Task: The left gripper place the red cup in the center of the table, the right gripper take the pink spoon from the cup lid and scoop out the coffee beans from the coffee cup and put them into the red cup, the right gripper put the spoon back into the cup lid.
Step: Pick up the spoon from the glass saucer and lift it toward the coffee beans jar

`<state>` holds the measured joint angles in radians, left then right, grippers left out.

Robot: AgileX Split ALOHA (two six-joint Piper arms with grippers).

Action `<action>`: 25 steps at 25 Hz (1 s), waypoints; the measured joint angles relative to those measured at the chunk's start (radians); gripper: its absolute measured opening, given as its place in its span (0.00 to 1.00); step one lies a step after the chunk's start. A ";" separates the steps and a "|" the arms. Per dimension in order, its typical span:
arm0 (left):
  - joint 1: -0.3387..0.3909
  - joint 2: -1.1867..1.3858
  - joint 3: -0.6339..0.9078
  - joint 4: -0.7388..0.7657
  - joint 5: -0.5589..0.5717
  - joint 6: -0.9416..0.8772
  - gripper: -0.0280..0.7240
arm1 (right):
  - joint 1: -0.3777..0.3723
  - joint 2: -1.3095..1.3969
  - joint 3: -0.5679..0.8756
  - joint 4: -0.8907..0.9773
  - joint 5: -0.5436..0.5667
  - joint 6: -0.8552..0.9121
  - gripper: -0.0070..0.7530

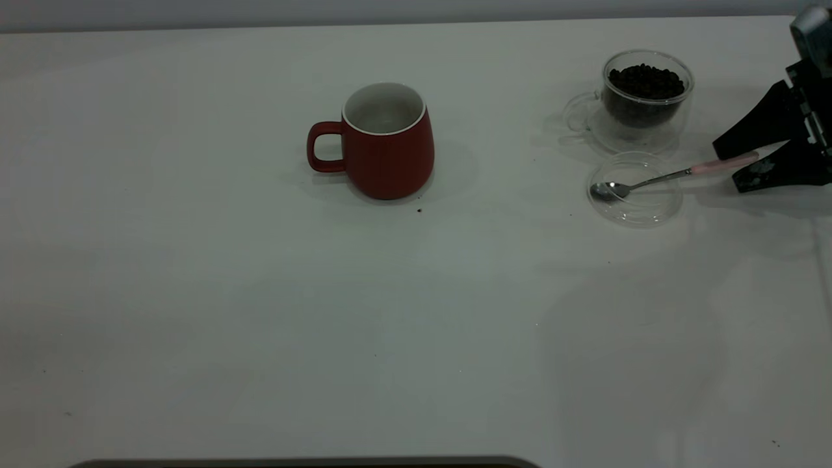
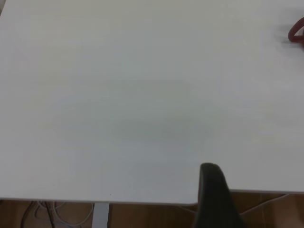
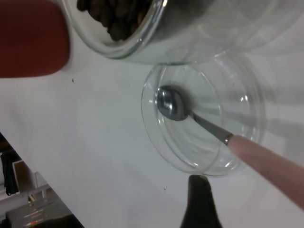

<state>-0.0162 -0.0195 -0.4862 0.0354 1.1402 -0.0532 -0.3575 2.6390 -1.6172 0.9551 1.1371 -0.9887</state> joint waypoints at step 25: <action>0.000 0.000 0.000 0.000 0.000 0.000 0.71 | 0.021 0.010 -0.001 0.048 0.033 -0.047 0.16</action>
<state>-0.0162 -0.0195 -0.4862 0.0354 1.1402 -0.0532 -0.3367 2.6494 -1.6180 1.0034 1.1703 -1.0359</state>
